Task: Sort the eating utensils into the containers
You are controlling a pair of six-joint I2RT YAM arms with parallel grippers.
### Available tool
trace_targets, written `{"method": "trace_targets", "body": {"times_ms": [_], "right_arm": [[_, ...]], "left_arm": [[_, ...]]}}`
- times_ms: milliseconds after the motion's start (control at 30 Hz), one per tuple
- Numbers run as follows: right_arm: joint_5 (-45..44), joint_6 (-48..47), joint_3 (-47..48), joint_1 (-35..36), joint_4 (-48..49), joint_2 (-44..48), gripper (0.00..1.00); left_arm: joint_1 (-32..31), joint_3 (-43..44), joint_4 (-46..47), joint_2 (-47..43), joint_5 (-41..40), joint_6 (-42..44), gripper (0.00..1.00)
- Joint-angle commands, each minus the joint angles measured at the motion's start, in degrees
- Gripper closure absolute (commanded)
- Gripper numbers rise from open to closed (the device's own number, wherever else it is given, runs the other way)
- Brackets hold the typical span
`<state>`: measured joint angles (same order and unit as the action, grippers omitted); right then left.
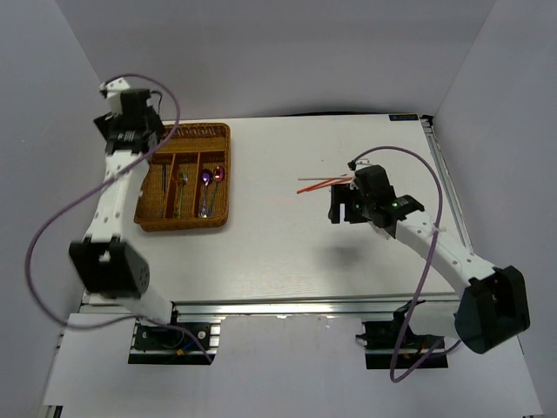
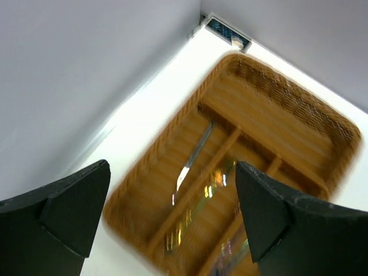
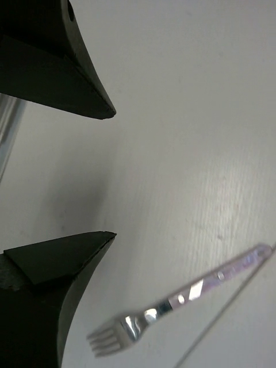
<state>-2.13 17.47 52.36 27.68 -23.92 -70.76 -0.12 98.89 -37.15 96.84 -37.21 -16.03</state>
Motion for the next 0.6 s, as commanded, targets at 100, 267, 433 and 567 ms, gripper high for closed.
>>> {"method": "trace_targets", "body": {"times_ms": [100,267,433,567], "right_arm": [[-7.8,-12.2,5.2,-6.4,-3.5,-8.4,0.25],[-5.7,-16.1,9.9,-9.5,-5.6,-15.0,0.34],[-7.3,-17.2,12.3,-10.4,-5.2,-21.1,0.39],[-8.2,-19.2,14.8,-10.7,-5.6,-25.5,0.45]], "left_arm": [[-0.1,-33.1,4.8,-28.8,17.8,-8.9,0.02],[-0.1,-48.7,12.1,-41.6,23.7,-7.9,0.02],[-0.1,-55.3,12.7,-45.1,25.2,-6.6,0.02],[-0.2,-56.1,14.0,-46.3,28.5,-6.6,0.02]]}}
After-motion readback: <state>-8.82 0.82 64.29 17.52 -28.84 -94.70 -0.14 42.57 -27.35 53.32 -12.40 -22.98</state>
